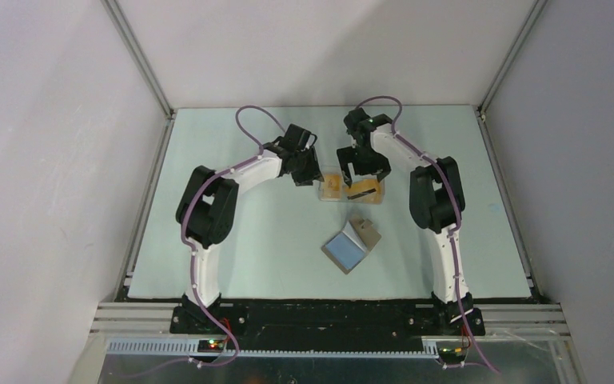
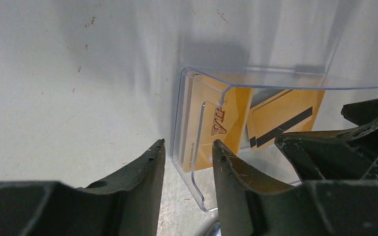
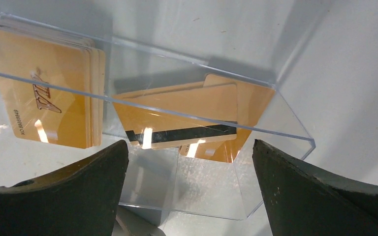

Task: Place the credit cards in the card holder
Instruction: Pick up the credit card from the storage box.

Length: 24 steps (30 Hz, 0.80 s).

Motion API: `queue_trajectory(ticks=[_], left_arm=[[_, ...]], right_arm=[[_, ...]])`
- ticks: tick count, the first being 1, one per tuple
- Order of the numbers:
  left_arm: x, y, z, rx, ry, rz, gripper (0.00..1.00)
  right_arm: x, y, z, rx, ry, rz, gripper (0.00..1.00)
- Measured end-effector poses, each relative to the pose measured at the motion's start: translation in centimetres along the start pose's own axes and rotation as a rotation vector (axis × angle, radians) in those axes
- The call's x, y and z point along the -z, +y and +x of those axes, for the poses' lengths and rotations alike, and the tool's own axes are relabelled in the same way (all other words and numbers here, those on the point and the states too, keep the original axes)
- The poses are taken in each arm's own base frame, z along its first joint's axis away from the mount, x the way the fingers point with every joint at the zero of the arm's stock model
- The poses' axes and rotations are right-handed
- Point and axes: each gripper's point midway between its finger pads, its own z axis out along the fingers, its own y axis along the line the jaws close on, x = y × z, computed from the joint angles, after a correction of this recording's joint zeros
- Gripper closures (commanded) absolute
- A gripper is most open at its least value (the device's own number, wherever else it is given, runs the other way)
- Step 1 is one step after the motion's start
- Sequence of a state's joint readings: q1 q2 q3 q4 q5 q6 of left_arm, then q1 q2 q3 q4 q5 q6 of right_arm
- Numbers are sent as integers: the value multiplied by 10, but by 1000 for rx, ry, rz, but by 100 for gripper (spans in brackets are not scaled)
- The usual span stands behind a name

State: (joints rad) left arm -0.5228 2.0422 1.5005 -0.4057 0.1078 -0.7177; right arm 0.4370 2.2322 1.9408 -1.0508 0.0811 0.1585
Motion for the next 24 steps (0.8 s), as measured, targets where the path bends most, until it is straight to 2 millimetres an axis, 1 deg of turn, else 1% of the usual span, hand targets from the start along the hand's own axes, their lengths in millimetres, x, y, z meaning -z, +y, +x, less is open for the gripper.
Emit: queue_trajectory(ticks=[5, 12, 21, 24], left_arm=[[0, 0, 0, 0, 2, 2, 60], [0, -1, 1, 0, 7, 6, 63], [0, -3, 4, -1, 20, 19, 65], [0, -4, 4, -1, 22, 22, 65]], right_arm=[[-3, 5, 4, 17, 18, -27, 1], [-25, 8, 21, 29, 107, -31, 1], [-27, 5, 25, 40, 142, -5, 1], [-28, 4, 24, 46, 142, 8, 5]])
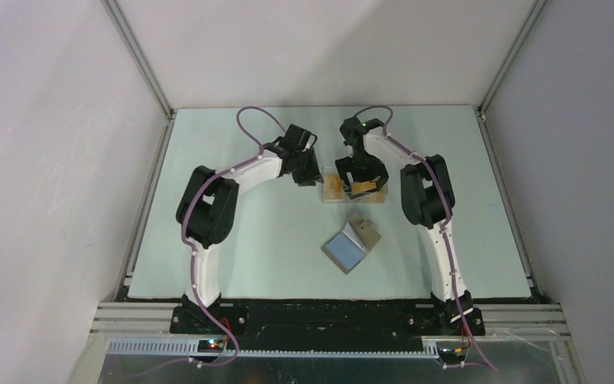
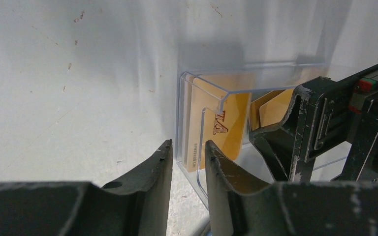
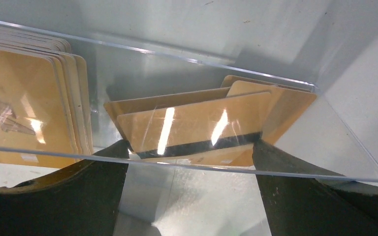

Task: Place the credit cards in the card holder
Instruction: Pick up the credit card from the storage box.

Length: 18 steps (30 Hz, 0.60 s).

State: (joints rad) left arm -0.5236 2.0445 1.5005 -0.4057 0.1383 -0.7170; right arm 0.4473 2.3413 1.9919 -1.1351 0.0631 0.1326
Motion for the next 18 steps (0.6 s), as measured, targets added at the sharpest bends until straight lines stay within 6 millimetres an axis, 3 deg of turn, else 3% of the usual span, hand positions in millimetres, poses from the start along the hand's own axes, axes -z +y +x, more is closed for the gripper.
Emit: queue_trajectory(ticks=[3, 7, 18], left_arm=[[0, 0, 0, -1, 2, 2, 65], [0, 0, 1, -2, 4, 3, 65], [-5, 1, 4, 0, 20, 7, 66]], right_arm=[[0, 0, 0, 3, 0, 0, 18], [2, 3, 0, 5, 2, -24, 27], [3, -10, -4, -42, 5, -58, 26]])
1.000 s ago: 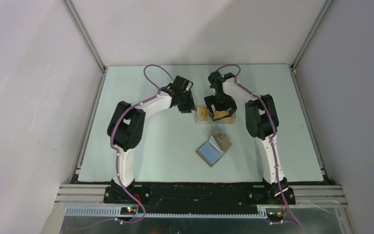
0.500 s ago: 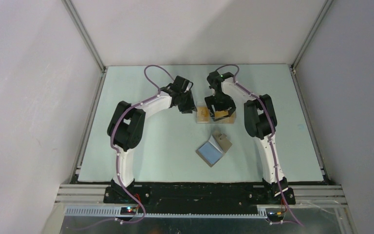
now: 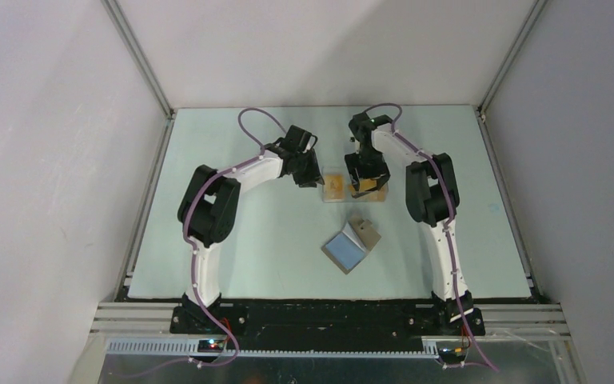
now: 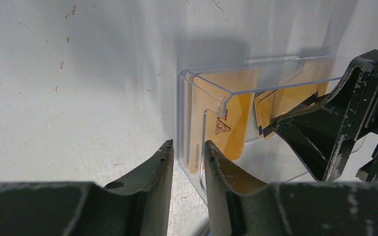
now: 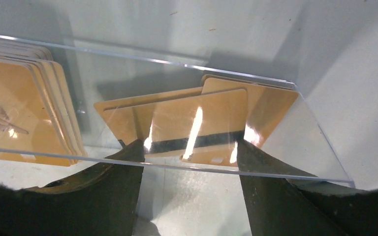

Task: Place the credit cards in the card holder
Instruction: Pick up the credit card from the storage box.

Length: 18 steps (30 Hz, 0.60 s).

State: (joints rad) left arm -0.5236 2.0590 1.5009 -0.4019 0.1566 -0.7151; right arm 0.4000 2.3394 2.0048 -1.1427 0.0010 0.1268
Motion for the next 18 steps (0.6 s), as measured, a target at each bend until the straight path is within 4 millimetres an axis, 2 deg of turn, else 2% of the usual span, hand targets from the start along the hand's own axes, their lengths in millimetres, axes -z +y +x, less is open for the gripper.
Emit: queue_trajectory(ticks=[4, 8, 15, 18], left_arm=[[0, 0, 1, 0, 3, 3, 66], [0, -1, 1, 0, 4, 5, 67], [0, -1, 0, 0, 3, 7, 68], [0, -1, 1, 0, 4, 7, 68]], right_arm=[[-1, -1, -3, 10, -17, 31, 11], [-1, 2, -3, 38, -25, 50, 3], [-1, 6, -3, 56, -31, 58, 2], [-2, 3, -4, 54, -29, 70, 7]])
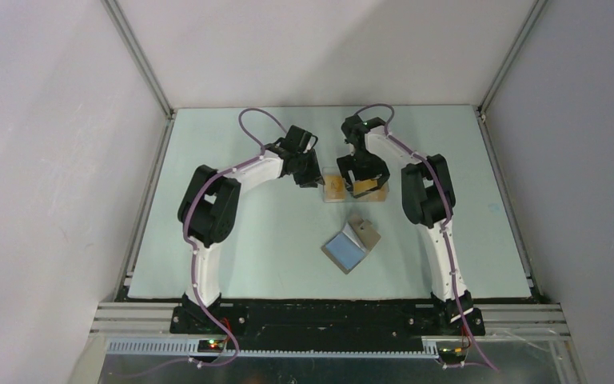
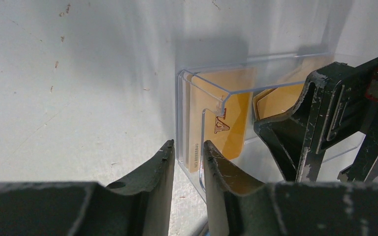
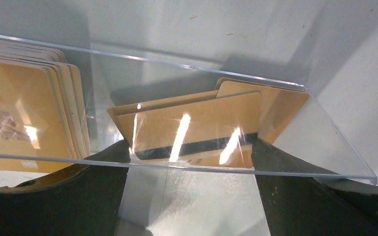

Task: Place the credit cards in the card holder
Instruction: Pick up the credit card from the storage box.

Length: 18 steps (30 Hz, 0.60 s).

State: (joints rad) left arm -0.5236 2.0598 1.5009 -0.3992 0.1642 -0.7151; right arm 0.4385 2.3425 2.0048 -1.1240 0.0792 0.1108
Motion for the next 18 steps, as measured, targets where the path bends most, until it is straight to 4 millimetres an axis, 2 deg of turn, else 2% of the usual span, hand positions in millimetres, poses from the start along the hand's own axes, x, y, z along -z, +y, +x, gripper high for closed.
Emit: queue_trajectory(ticks=[3, 4, 12, 18], left_arm=[[0, 0, 0, 0, 1, 0, 68], [0, 0, 0, 0, 1, 1, 68], [0, 0, 1, 0, 4, 4, 68], [-1, 0, 1, 0, 7, 4, 68]], right_arm=[[-2, -2, 2, -8, 10, 3, 18], [-2, -2, 2, -14, 11, 1, 19], [0, -10, 1, -18, 2, 51, 16], [9, -12, -10, 22, -70, 161, 13]])
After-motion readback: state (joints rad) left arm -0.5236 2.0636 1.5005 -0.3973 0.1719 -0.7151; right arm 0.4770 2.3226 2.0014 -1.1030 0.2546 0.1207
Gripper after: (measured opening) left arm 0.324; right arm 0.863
